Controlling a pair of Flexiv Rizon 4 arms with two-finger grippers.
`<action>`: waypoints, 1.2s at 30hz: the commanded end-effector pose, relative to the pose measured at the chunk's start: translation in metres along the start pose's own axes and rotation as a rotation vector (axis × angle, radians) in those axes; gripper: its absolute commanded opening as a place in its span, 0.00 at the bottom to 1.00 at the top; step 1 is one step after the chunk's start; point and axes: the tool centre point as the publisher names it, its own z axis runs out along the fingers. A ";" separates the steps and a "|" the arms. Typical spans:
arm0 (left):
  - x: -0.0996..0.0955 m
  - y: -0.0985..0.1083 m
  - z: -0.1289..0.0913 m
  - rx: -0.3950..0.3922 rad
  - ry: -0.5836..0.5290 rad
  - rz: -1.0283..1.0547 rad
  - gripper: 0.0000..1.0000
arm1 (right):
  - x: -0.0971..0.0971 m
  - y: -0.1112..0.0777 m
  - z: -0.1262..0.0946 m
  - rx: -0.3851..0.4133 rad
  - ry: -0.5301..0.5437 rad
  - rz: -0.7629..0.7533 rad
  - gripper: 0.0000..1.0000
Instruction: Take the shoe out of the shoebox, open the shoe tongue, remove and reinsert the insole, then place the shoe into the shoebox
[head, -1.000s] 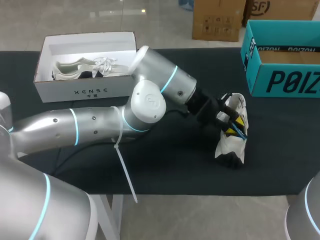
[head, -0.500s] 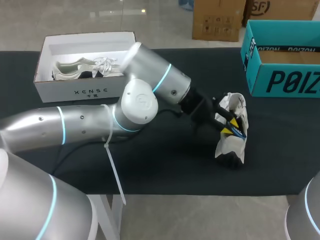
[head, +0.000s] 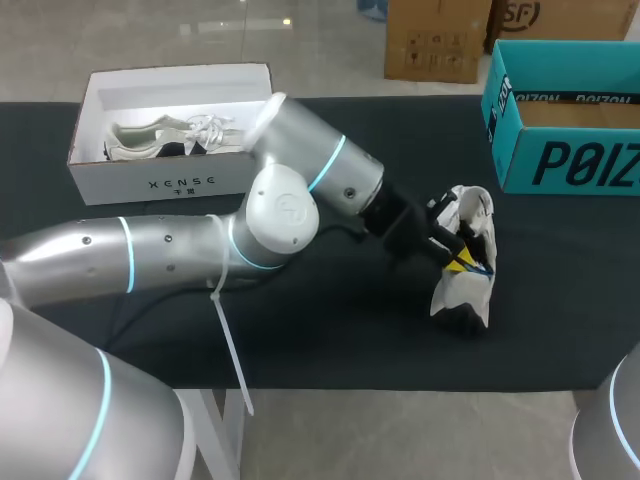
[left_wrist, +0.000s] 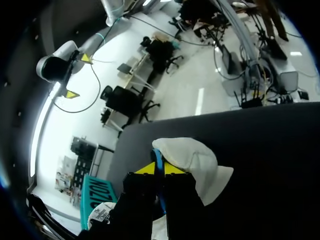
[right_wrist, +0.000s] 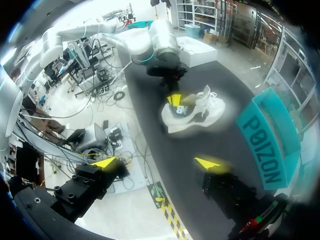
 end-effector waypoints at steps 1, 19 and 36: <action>-0.002 0.016 0.008 -0.011 0.021 0.009 0.00 | 0.000 -0.001 0.001 0.003 -0.001 0.000 1.00; 0.003 0.009 0.015 0.080 0.065 -0.014 1.00 | 0.000 -0.001 0.001 0.003 -0.001 0.000 1.00; -0.028 -0.006 -0.054 -0.013 0.128 0.057 1.00 | 0.000 -0.001 0.001 0.003 -0.001 0.000 1.00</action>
